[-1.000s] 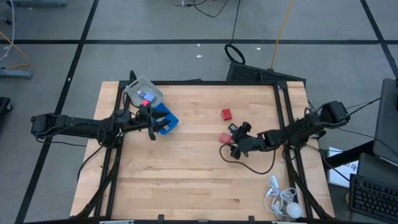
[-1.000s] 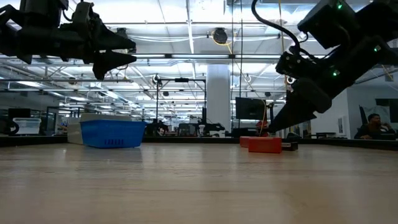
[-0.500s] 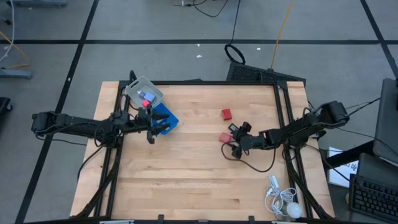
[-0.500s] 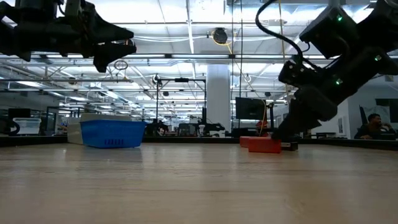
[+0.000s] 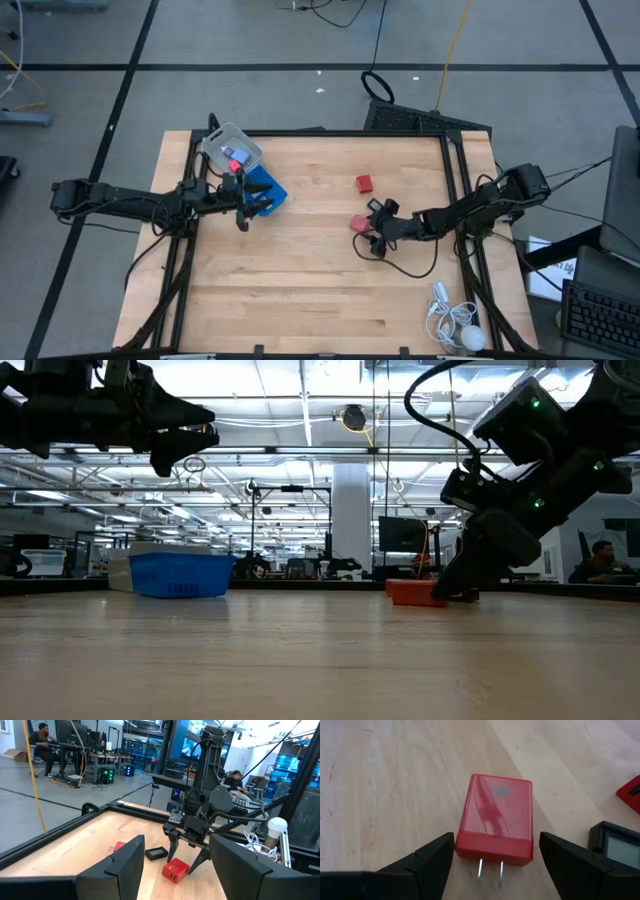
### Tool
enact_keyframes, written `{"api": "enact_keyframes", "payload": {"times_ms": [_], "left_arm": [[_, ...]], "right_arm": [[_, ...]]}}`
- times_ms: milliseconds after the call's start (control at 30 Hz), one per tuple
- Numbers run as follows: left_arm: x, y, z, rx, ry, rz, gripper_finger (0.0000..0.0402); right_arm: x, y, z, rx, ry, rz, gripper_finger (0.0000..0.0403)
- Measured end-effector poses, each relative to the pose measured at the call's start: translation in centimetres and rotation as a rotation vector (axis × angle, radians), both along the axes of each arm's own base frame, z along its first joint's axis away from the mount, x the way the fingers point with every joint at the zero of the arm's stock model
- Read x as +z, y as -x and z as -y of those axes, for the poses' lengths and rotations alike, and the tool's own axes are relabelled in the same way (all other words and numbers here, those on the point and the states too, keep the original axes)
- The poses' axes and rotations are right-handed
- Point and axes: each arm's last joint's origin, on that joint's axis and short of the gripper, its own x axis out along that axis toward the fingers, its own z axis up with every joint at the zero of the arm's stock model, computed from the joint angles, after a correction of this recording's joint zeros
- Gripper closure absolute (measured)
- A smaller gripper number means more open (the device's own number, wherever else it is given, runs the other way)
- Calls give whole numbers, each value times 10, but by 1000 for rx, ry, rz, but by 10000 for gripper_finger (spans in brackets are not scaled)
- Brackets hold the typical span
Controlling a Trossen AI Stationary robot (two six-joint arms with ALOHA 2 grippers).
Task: Pick & Place Office items
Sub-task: Put the bottom red charger adapter into the gray bin
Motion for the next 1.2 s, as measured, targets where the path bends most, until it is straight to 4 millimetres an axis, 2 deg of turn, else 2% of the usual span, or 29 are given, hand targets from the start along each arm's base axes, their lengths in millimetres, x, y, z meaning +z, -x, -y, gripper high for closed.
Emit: {"api": "enact_keyframes", "payload": {"times_ms": [400, 833, 1200], "left_arm": [[0, 0, 0, 1, 1, -1, 176], [0, 0, 0, 2, 1, -3, 176], [0, 0, 0, 2, -1, -4, 176]], "right_arm": [[1, -2, 0, -5, 3, 24, 119], [-11, -4, 7, -30, 8, -20, 121], [-11, -5, 8, -32, 6, -11, 158]]}}
